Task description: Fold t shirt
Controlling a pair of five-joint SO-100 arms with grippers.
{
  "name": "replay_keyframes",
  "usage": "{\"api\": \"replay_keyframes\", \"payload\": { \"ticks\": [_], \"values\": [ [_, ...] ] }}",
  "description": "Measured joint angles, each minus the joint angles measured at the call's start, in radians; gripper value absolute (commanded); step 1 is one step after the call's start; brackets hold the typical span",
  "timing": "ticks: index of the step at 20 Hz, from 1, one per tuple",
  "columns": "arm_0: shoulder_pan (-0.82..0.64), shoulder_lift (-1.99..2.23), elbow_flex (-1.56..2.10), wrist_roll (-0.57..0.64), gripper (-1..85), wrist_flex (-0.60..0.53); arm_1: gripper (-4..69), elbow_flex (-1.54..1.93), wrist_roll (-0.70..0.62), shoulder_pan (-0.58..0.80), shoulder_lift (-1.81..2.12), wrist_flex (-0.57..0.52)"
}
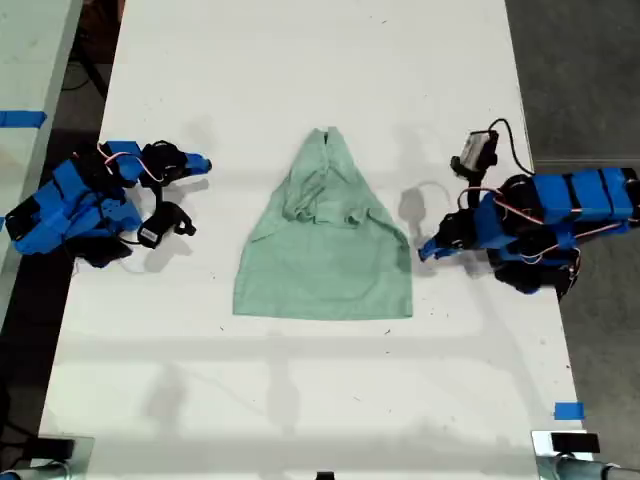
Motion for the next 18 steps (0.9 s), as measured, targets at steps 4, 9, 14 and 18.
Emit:
{"api": "replay_keyframes", "payload": {
  "ticks": [4,9,14,18],
  "values": [
    [0.0,0.0,0.0,0.0,-0.2,0.0,25.2,-0.146,0.043,-0.048,-0.342,-0.034],
    [0.0,0.0,0.0,0.0,-0.2,0.0,25.2,0.167,0.057,-0.017,-0.265,-0.336],
    [0.0,0.0,0.0,0.0,-0.2,0.0,24.8,0.176,0.048,0.021,-0.264,-0.367],
    [0.0,0.0,0.0,0.0,-0.2,0.0,20.5,0.153,0.048,0.029,-0.388,-0.39]
  ]
}}
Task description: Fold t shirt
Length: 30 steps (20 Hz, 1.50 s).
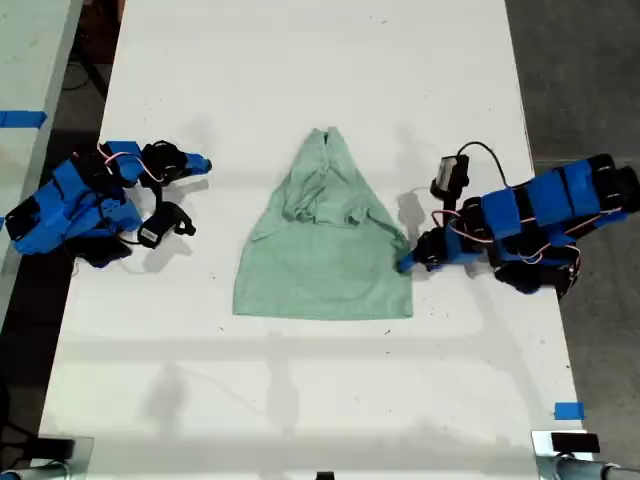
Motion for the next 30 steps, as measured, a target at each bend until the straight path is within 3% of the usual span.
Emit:
{"api": "replay_keyframes", "payload": {
  "ticks": [3,4,5,6,10,17,25,30],
  "values": [
    [0.0,0.0,0.0,0.0,-0.2,0.0,18.0,-0.127,-0.002,0.009,-0.215,-0.003],
    [0.0,0.0,0.0,0.0,-0.2,0.0,13.3,-0.183,-0.011,0.009,-0.295,0.0],
    [0.0,0.0,0.0,0.0,-0.2,0.0,2.7,-0.241,-0.009,0.009,-0.36,0.006],
    [0.0,0.0,0.0,0.0,-0.2,0.0,0.7,-0.287,-0.011,0.009,-0.405,0.012],
    [0.0,0.0,0.0,0.0,-0.2,0.0,0.7,-0.388,-0.003,0.008,-0.456,0.054],
    [0.002,0.0,0.0,0.0,-0.2,0.0,0.7,-0.669,0.002,-0.009,-0.476,0.37],
    [0.002,0.0,0.0,0.0,-0.2,0.0,0.6,-1.25,-0.132,-0.023,-0.854,0.517],
    [0.002,0.0,0.0,0.0,-0.2,0.0,0.6,-1.543,-0.233,0.003,-1.106,0.529]
  ]
}}
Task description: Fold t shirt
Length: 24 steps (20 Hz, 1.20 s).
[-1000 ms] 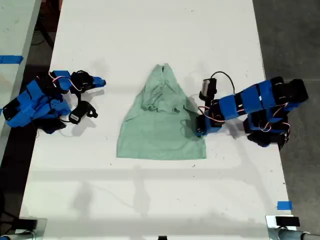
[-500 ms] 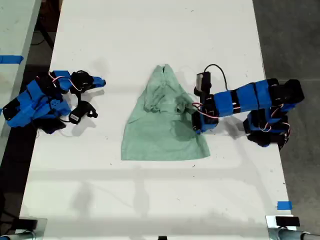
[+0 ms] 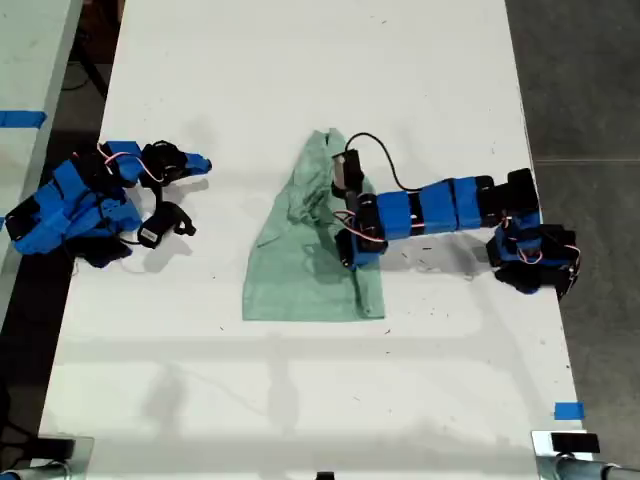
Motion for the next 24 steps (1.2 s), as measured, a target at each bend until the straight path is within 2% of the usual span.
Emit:
{"api": "replay_keyframes", "payload": {
  "ticks": [2,3,4,5,6,8,11,14,17,21,24],
  "values": [
    [0.0,0.0,0.0,0.0,-0.2,0.0,1.1,-0.009,-0.021,0.009,-0.034,-0.017],
    [0.0,0.0,0.0,0.0,-0.2,0.0,7.7,-0.009,-0.037,0.011,-0.043,-0.032],
    [0.0,0.0,0.0,0.0,-0.2,0.0,19.2,-0.009,-0.051,0.011,-0.046,-0.048],
    [0.0,0.0,0.0,0.0,-0.2,0.0,25.8,-0.014,-0.074,0.011,-0.055,-0.06],
    [0.0,0.0,0.0,0.0,-0.2,0.0,28.7,-0.014,-0.089,0.011,-0.063,-0.066],
    [0.0,0.0,0.0,0.0,-0.2,0.0,28.5,-0.014,-0.103,0.011,-0.066,-0.071],
    [0.0,0.0,0.0,0.0,-0.2,0.0,24.2,-0.014,-0.109,0.011,-0.058,-0.069],
    [0.0,0.0,0.0,0.0,-0.2,0.0,20.3,-0.011,-0.084,0.011,0.051,0.044],
    [0.0,0.0,0.0,0.0,-0.2,0.0,16.7,0.17,-0.032,0.038,0.288,0.144],
    [0.0,0.0,0.0,0.0,-0.2,0.0,14.9,0.555,0.064,0.043,0.657,0.123],
    [0.0,0.0,0.0,0.0,-0.2,0.0,12.8,0.927,0.098,0.04,0.907,-0.037]
  ]
}}
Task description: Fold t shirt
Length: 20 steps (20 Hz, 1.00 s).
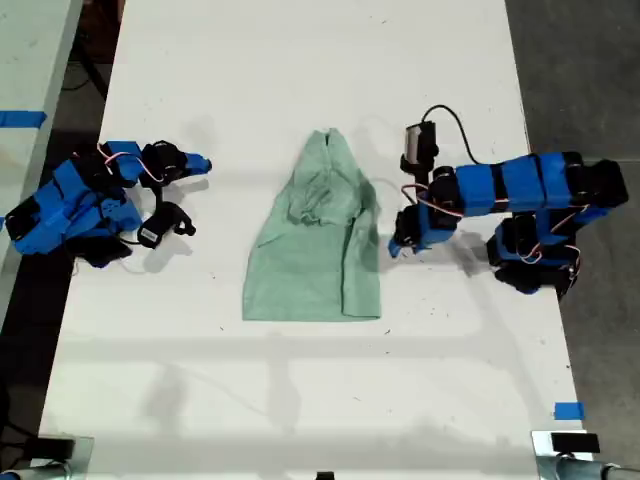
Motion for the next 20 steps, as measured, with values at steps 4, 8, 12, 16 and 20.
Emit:
{"api": "replay_keyframes", "payload": {
  "ticks": [4,8,12,16,20],
  "values": [
    [0.0,0.0,0.0,0.0,-0.2,0.0,8.7,0.561,-0.008,0.029,0.262,-0.347],
    [0.0,0.0,0.0,0.0,-0.2,0.0,5.3,0.718,-0.08,0.038,0.245,-0.56],
    [0.0,0.0,0.0,0.0,-0.2,0.0,2.4,0.693,-0.181,0.103,0.181,-0.588],
    [0.0,0.0,0.0,0.0,-0.2,0.0,2.5,0.807,-0.242,0.187,0.379,-0.594],
    [0.0,0.0,0.0,0.0,-0.2,0.0,1.7,1.104,-0.245,0.221,1.071,-0.318]
  ]
}}
